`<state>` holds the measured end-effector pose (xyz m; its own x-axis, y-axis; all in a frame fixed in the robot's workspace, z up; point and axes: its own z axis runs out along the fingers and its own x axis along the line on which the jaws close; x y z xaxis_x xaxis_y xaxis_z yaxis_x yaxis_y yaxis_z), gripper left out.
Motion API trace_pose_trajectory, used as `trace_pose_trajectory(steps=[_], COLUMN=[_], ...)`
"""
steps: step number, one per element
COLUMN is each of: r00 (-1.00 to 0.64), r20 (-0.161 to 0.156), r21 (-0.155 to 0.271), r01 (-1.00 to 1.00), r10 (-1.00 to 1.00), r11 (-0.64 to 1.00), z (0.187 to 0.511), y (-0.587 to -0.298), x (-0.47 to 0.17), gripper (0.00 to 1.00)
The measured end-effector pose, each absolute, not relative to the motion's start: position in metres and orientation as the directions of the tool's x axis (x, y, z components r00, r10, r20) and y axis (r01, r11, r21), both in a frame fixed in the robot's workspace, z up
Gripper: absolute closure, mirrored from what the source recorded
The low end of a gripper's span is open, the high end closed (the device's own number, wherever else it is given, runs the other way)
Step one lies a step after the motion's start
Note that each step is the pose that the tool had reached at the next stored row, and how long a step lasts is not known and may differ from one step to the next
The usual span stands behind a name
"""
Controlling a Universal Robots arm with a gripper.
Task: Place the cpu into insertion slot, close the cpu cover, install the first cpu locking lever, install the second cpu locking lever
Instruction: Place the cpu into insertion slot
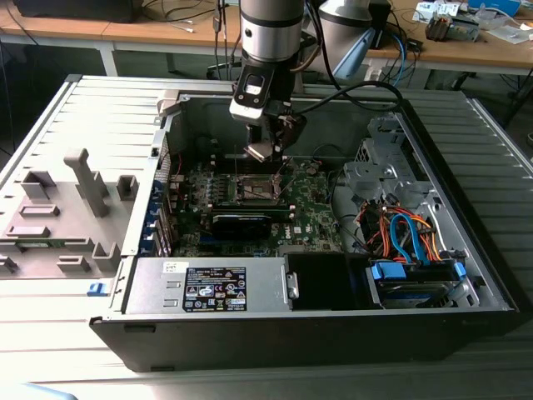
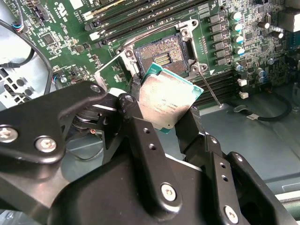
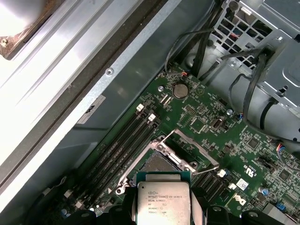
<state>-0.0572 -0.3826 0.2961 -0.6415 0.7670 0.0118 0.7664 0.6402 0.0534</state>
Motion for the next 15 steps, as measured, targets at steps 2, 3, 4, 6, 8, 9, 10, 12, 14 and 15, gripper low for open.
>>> trace_pose_trajectory(steps=[2, 3, 4, 6, 8, 9, 10, 12, 14, 15], r00=[-0.639, -0.639, -0.638, -0.635, -0.633, -0.632, -0.632, -0.63, -0.627, -0.626], r20=[0.012, 0.012, 0.012, 0.012, 0.012, 0.012, 0.012, 0.012, 0.012, 0.012], r21=[0.053, 0.053, 0.053, 0.053, 0.053, 0.053, 0.053, 0.053, 0.053, 0.053], r01=[0.768, 0.769, 0.77, 0.772, 0.773, 0.774, 0.775, 0.776, 0.779, 0.779], r10=[0.769, 0.769, 0.77, 0.772, 0.774, 0.775, 0.775, 0.777, 0.779, 0.78], r11=[0.638, 0.637, 0.636, 0.634, 0.632, 0.631, 0.63, 0.629, 0.625, 0.624], z=[0.296, 0.296, 0.2959, 0.2958, 0.2958, 0.2958, 0.2957, 0.2957, 0.2956, 0.2955], y=[-0.3826, -0.3826, -0.3826, -0.3826, -0.3826, -0.3825, -0.3826, -0.3826, -0.3826, -0.3826], x=[-0.0572, -0.0572, -0.0572, -0.0572, -0.0572, -0.0572, -0.0572, -0.0572, -0.0572, -0.0572], gripper=[0.45, 0.45, 0.45, 0.45, 0.45, 0.45, 0.45, 0.45, 0.45, 0.45])
